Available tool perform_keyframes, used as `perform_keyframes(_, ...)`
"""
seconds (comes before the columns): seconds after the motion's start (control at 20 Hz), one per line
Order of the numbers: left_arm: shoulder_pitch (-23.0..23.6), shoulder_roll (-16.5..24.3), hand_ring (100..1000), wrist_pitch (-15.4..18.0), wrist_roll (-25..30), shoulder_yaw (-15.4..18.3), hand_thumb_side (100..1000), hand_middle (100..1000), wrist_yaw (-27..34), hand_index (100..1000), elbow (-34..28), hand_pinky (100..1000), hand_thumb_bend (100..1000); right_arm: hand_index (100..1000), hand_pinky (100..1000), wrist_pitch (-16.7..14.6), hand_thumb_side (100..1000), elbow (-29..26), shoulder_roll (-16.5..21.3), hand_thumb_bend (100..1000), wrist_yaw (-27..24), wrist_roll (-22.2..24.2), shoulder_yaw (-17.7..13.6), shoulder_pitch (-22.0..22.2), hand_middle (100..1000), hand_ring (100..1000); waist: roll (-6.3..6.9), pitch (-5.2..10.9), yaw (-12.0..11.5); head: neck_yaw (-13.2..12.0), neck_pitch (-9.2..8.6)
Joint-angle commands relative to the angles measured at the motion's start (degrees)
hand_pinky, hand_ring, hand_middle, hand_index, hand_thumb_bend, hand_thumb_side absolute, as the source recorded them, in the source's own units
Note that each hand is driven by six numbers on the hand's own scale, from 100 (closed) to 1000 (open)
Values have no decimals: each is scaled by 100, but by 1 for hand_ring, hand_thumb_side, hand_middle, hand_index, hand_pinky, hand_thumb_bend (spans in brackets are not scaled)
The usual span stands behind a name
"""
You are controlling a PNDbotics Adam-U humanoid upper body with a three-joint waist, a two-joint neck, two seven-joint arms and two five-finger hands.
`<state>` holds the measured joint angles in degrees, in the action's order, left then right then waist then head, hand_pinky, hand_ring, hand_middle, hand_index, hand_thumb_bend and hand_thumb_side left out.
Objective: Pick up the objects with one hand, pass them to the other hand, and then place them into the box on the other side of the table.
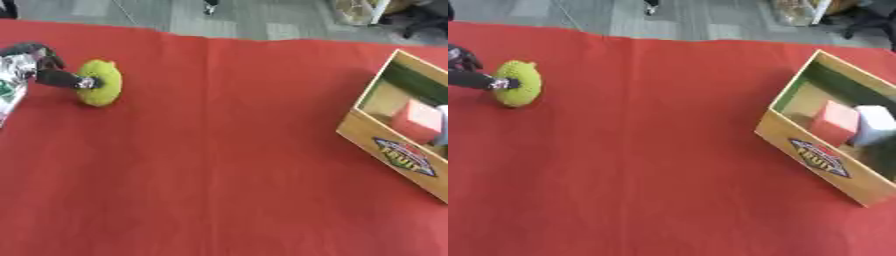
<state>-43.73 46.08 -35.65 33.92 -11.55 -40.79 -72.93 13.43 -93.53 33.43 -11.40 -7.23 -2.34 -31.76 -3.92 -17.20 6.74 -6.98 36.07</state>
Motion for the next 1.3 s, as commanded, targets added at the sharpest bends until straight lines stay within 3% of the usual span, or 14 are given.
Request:
perform_keyframes(0.05, -128, 58, 795, -62, 483, -4, 654, 744, 108, 797, 20, 831, 632, 929, 919, -3, 568, -37, 116, 100, 35, 33, -16, -80, 762, 862, 14, 81, 19, -23, -43)
perform_keyframes(0.3, -164, -22, 792, 141, 912, -60, 583, 736, 160, 752, 76, 832, 538, 929, 919, 0, 545, -25, 109, 100, 46, 52, -11, -76, 762, 862, 14, 79, 21, -32, -21)
perform_keyframes(0.55, -196, -58, 765, 212, 1207, -78, 401, 691, 99, 652, 91, 819, 210, 930, 919, 0, 536, -21, 112, 100, 49, 64, -12, -76, 762, 863, 23, 95, 15, -40, 3)
perform_keyframes(0.65, -206, -58, 753, 201, 1267, -75, 329, 674, 97, 611, 55, 813, 130, 930, 919, -1, 536, -20, 115, 100, 47, 67, -13, -74, 762, 863, 26, 106, 8, -34, 14)
perform_keyframes(0.9, -206, 8, 730, 114, 1218, -87, 182, 644, 71, 553, -212, 794, 100, 929, 919, -6, 530, -20, 132, 100, 41, 75, -15, -68, 762, 862, 37, 143, -16, -25, 40)
perform_keyframes(1.15, -151, 182, 712, 45, 1125, -129, 213, 623, 10, 518, -788, 780, 100, 928, 919, -21, 540, -35, 169, 100, 24, 83, -18, -65, 762, 862, 48, 201, -39, -13, 60)
perform_keyframes(1.3, -100, 293, 702, 41, 1096, -148, 178, 608, 4, 499, -1197, 774, 100, 928, 919, -28, 517, -44, 185, 100, 9, 91, -13, -62, 762, 862, 58, 244, -56, 4, 80)
